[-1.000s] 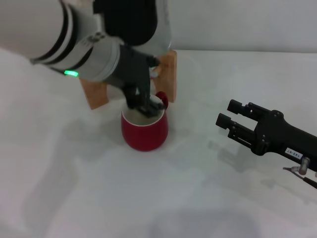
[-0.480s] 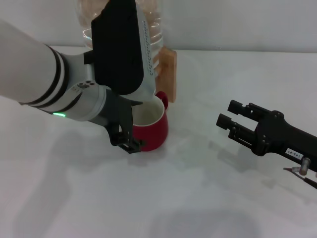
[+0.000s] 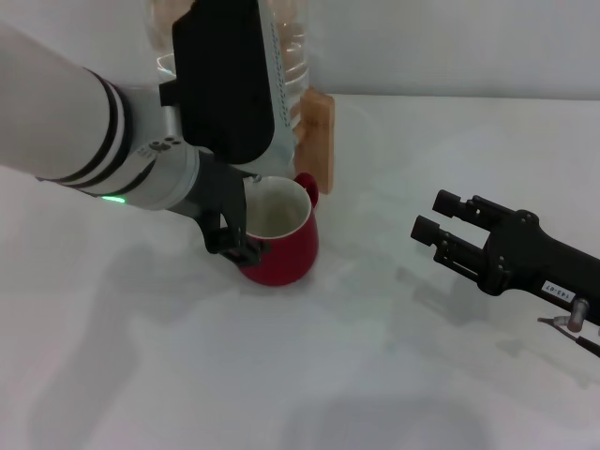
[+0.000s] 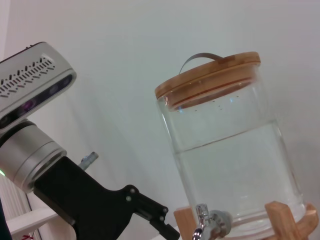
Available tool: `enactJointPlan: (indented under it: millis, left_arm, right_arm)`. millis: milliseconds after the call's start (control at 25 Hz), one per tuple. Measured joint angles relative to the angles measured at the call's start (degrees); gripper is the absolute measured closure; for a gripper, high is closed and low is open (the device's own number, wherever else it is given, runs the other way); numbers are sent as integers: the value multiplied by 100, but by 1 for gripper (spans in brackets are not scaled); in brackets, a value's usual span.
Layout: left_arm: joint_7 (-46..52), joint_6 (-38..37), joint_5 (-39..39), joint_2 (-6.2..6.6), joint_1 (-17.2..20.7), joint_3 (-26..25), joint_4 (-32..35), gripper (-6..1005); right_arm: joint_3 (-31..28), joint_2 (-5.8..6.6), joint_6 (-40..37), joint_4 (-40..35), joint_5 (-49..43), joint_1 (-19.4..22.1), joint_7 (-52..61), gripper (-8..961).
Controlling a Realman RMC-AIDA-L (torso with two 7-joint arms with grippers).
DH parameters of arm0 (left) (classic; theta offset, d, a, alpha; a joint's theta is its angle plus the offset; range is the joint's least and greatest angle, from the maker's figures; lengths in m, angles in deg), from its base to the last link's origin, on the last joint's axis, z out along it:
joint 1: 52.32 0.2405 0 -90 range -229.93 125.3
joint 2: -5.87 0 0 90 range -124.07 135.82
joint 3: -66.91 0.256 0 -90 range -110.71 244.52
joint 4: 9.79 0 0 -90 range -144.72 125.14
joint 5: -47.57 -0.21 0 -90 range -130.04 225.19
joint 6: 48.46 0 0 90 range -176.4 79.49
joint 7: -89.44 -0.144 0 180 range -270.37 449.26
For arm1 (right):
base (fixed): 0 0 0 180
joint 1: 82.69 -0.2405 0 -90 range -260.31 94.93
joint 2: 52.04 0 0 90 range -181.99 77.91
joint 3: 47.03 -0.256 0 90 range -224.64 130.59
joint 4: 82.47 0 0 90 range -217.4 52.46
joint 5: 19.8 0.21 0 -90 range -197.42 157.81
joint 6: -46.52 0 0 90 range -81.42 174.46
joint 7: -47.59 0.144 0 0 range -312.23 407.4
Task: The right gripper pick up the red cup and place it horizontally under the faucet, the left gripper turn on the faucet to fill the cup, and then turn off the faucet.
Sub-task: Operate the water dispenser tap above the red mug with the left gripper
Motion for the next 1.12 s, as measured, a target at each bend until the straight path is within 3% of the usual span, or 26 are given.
enactJointPlan:
  millis: [1120]
  left_arm:
    - [56, -275, -32, 0, -348, 205, -203, 112]
  right_arm:
    - [-9, -10, 0, 3, 0, 5, -1, 395]
